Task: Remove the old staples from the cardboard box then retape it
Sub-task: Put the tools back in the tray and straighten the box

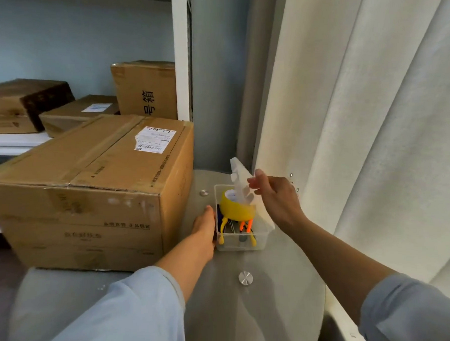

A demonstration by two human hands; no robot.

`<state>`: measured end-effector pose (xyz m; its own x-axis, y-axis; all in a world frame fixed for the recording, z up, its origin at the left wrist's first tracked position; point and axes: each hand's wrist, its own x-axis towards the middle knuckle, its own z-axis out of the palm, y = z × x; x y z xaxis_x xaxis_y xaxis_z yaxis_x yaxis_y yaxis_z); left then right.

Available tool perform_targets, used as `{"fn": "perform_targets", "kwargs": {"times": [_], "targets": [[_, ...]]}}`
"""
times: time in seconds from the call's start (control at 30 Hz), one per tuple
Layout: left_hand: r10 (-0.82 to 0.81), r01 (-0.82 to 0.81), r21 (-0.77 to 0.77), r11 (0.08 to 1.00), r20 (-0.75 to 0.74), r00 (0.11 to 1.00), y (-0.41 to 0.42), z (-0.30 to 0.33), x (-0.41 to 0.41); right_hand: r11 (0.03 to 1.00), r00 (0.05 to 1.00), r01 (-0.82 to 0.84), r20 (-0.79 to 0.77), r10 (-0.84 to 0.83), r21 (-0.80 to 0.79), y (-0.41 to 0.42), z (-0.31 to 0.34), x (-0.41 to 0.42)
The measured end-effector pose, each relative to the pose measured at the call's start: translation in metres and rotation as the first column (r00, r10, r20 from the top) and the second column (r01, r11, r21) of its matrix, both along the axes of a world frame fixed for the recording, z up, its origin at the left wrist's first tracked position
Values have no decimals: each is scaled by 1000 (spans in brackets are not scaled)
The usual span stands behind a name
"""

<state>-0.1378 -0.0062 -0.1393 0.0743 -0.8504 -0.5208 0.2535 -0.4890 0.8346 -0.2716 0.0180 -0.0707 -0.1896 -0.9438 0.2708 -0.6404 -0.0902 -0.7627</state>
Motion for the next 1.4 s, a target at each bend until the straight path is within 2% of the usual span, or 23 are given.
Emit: {"fn": "perform_targets", "kwargs": {"times": [0.1,0.17,0.27,0.37,0.5,0.67,0.83,0.9,1.03,1.2,1.27,1.4], "targets": [[-37,36,-22,999,-28,999,2,3,1,964,943,-160,-258,213,213,3,-32,11],[-52,55,-64,996,46,998,1,2,0,932,860,-218,-393,324,290,5,-46,12],[-34,61,-163,985,166,986,-3,-3,-3,911,764,-241,-513,391,335,5,-51,7],[-35,79,-175,981,239,970,-6,-1,-10,913,704,-215,-594,391,346,1,-49,3],[-77,142,-147,979,376,923,-11,5,-15,910,697,-183,-604,386,371,-11,-47,0],[-173,274,-171,947,448,877,-13,12,-16,913,691,-144,-621,369,382,-17,-51,-4],[-231,430,-131,893,686,689,-2,23,-23,917,647,-37,-690,324,396,-28,-49,-9],[-177,491,-219,843,750,638,10,33,-24,918,651,6,-698,298,397,-27,-44,-10],[83,521,-472,711,792,605,23,70,-13,952,765,-45,-602,227,303,-17,-31,8],[266,545,-599,587,778,569,50,107,18,962,835,-185,-484,261,200,-10,-17,45],[311,543,-612,574,777,547,57,115,35,962,862,-223,-430,269,156,-4,-4,60],[368,475,-598,645,788,493,72,123,84,952,887,-282,-347,305,116,19,19,93]]}}
